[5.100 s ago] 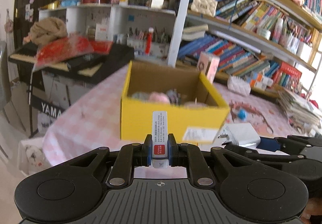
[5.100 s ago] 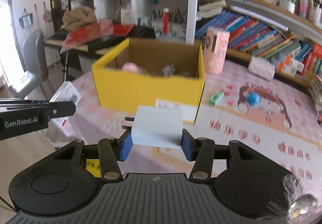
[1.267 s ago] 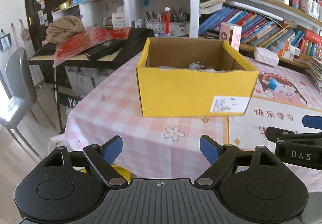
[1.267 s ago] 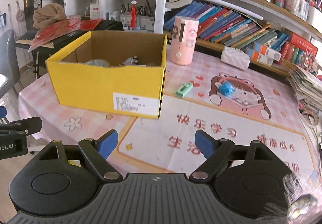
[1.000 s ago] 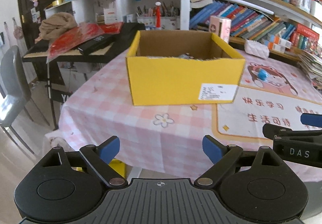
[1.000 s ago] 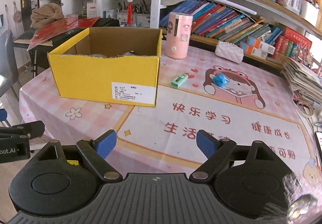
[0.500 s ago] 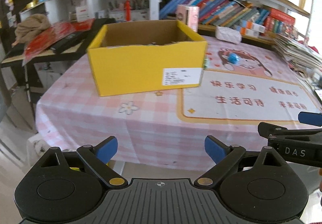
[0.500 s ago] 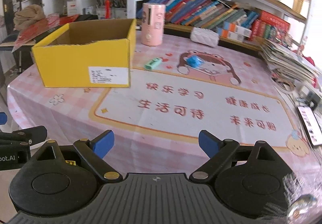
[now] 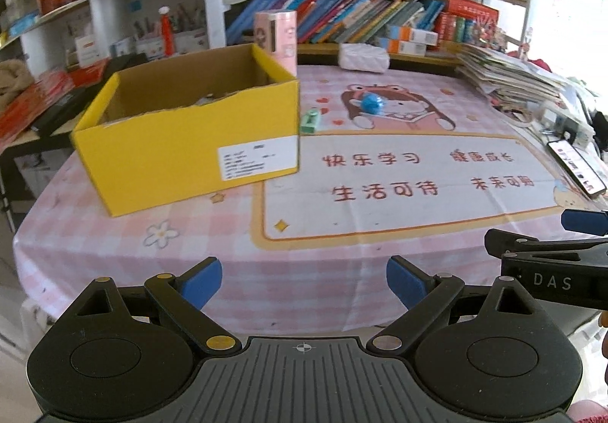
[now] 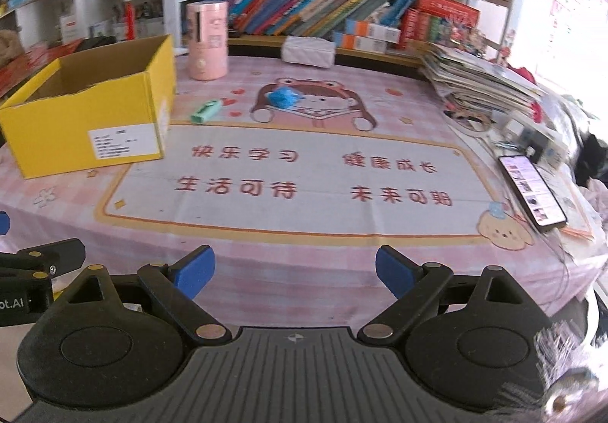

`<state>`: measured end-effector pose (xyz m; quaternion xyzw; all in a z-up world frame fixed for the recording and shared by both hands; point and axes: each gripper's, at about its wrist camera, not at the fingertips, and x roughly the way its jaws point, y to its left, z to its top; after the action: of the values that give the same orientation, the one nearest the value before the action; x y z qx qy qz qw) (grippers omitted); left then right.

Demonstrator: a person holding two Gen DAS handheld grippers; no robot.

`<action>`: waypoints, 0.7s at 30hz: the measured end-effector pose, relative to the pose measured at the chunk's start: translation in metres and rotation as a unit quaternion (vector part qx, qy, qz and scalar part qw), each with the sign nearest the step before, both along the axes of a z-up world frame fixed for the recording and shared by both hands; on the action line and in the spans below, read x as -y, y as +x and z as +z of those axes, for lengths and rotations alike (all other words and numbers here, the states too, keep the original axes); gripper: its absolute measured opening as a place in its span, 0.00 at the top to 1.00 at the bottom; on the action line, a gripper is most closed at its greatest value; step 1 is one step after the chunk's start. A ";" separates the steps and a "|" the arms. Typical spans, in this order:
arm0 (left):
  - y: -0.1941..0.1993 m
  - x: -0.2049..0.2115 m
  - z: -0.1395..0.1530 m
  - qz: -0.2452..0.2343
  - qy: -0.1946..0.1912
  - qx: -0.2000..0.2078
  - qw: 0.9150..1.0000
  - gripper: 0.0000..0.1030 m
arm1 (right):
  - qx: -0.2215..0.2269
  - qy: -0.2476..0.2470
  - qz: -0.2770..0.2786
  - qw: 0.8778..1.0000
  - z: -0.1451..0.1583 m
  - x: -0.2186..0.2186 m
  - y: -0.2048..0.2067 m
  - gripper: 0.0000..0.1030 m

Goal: Organize objects
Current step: 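Move both tools toward the mint-green stapler and blue plastic bag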

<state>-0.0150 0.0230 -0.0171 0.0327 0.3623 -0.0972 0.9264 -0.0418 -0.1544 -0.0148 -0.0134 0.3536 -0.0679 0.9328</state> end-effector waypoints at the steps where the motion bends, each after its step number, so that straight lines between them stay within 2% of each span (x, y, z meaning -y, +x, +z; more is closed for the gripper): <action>1: 0.002 0.002 0.000 -0.003 0.000 0.001 1.000 0.07 | 0.000 -0.001 -0.003 1.000 0.000 0.002 0.000 0.11; 10: 0.024 0.010 0.003 0.002 -0.007 0.006 1.000 0.07 | -0.001 -0.003 -0.011 1.000 0.001 0.015 0.021 0.10; 21: 0.060 0.033 0.004 0.010 -0.002 0.012 1.000 0.07 | -0.004 -0.004 0.009 1.000 0.000 0.034 0.062 0.10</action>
<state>0.0452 -0.0105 -0.0129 0.0281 0.3512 -0.0884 0.9317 0.0201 -0.1884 -0.0152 -0.0207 0.3568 -0.0605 0.9320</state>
